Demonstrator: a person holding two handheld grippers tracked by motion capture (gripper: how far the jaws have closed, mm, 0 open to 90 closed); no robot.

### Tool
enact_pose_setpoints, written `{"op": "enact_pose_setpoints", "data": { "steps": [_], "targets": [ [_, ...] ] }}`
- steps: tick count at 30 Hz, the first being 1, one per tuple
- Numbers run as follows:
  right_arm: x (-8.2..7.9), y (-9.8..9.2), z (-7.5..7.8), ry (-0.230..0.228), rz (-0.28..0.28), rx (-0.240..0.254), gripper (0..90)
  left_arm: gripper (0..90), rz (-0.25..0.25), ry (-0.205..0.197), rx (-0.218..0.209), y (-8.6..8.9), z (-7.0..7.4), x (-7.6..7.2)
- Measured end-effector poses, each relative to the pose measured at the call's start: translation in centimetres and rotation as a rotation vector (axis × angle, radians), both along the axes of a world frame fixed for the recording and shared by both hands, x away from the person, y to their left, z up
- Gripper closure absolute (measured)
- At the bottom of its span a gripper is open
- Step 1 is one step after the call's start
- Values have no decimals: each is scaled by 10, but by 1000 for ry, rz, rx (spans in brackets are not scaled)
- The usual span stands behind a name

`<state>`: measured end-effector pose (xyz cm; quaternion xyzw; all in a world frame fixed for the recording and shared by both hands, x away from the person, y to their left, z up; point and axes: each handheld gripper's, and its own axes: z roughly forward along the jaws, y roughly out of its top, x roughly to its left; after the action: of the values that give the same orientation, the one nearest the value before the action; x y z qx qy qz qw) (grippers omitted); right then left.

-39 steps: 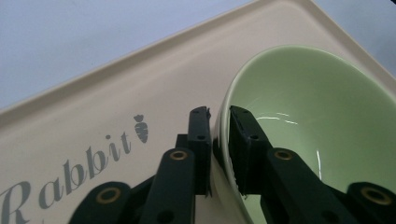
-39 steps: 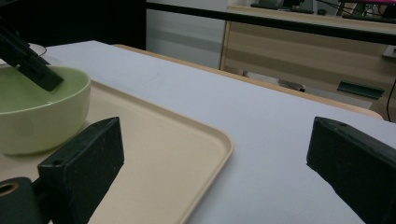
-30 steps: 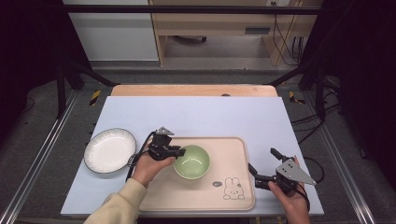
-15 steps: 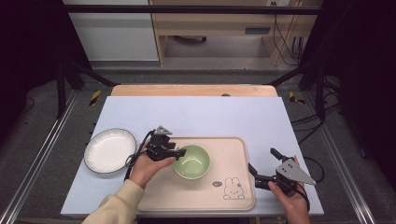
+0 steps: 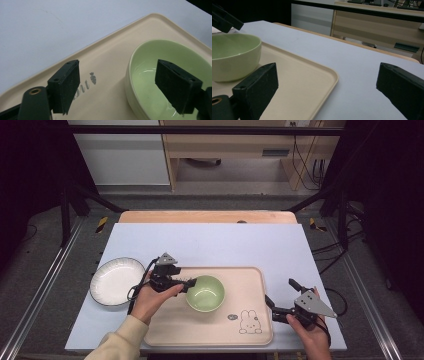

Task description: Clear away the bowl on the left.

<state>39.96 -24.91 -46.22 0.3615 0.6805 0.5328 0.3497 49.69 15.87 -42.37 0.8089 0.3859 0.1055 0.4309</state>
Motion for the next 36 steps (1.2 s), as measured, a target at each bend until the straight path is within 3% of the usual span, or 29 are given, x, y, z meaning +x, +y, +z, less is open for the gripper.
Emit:
{"op": "enact_pose_setpoints", "data": {
  "steps": [7, 13, 18, 27, 36],
  "targets": [
    [0, 0, 0, -3, -1, 2, 40, 186, -13, -91, 0, 4, 10, -9],
    [-1, -1, 1, -6, -5, 3, 38, 193, -21, -111, -24, 5, 14, -14],
    [-1, -1, 1, -8, -6, 5, 38, 199, 23, -175, 11, 10, 19, -17],
    [-1, -1, 1, -10, -6, 5, 36, 171, 53, -236, 7, 20, 25, -24],
    [-1, -1, 1, -10, -7, 5, 36, 165, 66, -269, -8, 31, 24, -29]
  ]
}}
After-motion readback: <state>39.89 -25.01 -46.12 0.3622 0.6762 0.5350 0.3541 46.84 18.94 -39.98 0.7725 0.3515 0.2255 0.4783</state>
